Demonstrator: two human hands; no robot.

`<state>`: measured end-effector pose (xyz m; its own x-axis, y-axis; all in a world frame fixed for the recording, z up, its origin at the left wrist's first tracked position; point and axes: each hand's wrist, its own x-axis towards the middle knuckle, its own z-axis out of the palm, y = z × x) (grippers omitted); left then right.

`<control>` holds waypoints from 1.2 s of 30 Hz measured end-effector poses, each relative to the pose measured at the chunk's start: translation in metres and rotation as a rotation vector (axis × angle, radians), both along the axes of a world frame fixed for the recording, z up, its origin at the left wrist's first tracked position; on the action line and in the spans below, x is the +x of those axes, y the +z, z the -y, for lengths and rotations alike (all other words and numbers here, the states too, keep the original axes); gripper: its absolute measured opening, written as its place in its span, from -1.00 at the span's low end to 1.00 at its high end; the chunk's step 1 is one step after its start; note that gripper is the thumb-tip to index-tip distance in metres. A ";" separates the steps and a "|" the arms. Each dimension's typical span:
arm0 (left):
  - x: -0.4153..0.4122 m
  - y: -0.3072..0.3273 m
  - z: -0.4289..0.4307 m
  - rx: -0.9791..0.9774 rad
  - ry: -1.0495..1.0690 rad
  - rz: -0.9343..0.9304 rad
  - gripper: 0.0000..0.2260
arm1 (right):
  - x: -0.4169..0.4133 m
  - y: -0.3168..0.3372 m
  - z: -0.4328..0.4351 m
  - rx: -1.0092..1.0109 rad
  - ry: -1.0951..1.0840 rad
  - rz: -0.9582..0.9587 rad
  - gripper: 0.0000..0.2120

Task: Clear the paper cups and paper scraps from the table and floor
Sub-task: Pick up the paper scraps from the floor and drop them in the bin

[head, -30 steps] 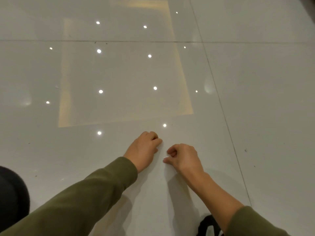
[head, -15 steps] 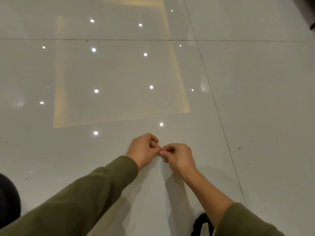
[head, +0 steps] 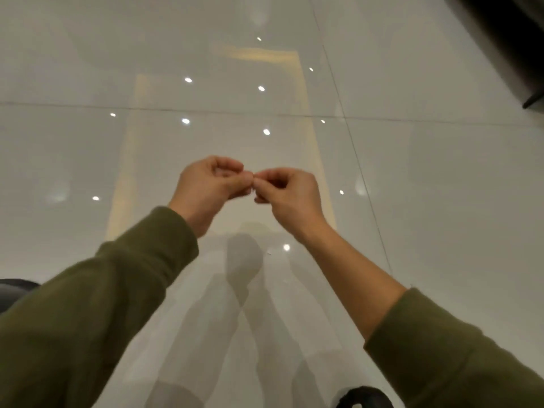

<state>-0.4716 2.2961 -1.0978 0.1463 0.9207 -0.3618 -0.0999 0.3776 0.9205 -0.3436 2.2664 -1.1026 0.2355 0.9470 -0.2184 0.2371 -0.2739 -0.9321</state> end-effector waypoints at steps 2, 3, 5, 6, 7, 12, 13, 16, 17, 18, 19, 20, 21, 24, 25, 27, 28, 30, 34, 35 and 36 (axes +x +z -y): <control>-0.030 0.041 -0.013 0.085 0.069 0.009 -0.86 | -0.026 0.039 -0.024 0.093 0.090 -0.015 -0.85; -0.048 0.061 -0.016 0.119 0.103 -0.001 -0.86 | -0.042 0.058 -0.033 0.127 0.144 -0.023 -0.87; -0.090 0.096 -0.013 0.178 0.176 -0.057 -0.87 | -0.080 0.091 -0.046 0.173 0.277 -0.036 -0.94; -0.113 0.112 -0.006 0.203 0.214 -0.095 -0.87 | -0.102 0.105 -0.048 0.190 0.350 -0.041 -0.95; -0.138 0.125 0.003 0.226 0.255 -0.138 -0.87 | -0.126 0.117 -0.048 0.206 0.427 -0.051 -0.94; -0.244 0.158 0.082 0.202 0.499 -0.331 -0.87 | -0.245 0.146 -0.016 0.178 0.846 -0.029 -0.87; -0.259 0.158 0.098 0.175 0.548 -0.333 -0.87 | -0.264 0.145 -0.008 0.162 0.914 -0.016 -0.87; -0.290 0.147 0.137 0.106 0.677 -0.339 -0.88 | -0.309 0.136 0.018 0.121 1.046 0.015 -0.84; -0.298 0.141 0.146 0.095 0.714 -0.362 -0.88 | -0.321 0.132 0.024 0.125 1.064 0.035 -0.82; -0.305 0.136 0.154 0.087 0.750 -0.385 -0.89 | -0.332 0.129 0.031 0.133 1.083 0.055 -0.81; -0.312 0.131 0.162 0.080 0.781 -0.401 -0.88 | -0.341 0.126 0.036 0.145 1.108 0.088 -0.80; -0.317 0.126 0.169 0.068 0.801 -0.412 -0.88 | -0.348 0.123 0.040 0.151 1.140 0.118 -0.83; -0.321 0.120 0.175 0.053 0.805 -0.435 -0.86 | -0.353 0.119 0.043 0.152 1.185 0.160 -0.90; -0.330 0.104 0.187 -0.030 0.749 -0.609 -0.84 | -0.355 0.105 0.044 0.171 1.304 0.337 -0.79; -0.333 0.100 0.189 -0.057 0.748 -0.677 -0.84 | -0.353 0.101 0.043 0.184 1.331 0.390 -0.74; -0.340 0.095 0.194 -0.071 0.784 -0.897 -0.82 | -0.349 0.094 0.040 0.201 1.366 0.452 -0.71; -0.344 0.093 0.196 -0.072 0.796 -1.065 -0.76 | -0.347 0.091 0.038 0.205 1.369 0.464 -0.70; -0.353 0.091 0.200 -0.095 0.774 -1.356 -0.60 | -0.347 0.087 0.034 0.214 1.373 0.473 -0.70; -0.371 0.085 0.202 -0.443 0.605 -1.477 -0.58 | -0.352 0.082 0.036 0.242 1.383 0.467 -0.70; -0.374 0.083 0.204 -0.509 0.561 -1.458 -0.65 | -0.354 0.081 0.038 0.252 1.383 0.473 -0.70; -0.377 0.081 0.206 -0.544 0.532 -1.422 -0.70 | -0.355 0.079 0.039 0.264 1.380 0.488 -0.69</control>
<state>-0.8487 2.0902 -1.0164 -0.8543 0.4787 -0.2028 0.4554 0.8772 0.1521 -0.6986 2.2278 -1.0235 -0.8611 0.4773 -0.1751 0.4589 0.5814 -0.6718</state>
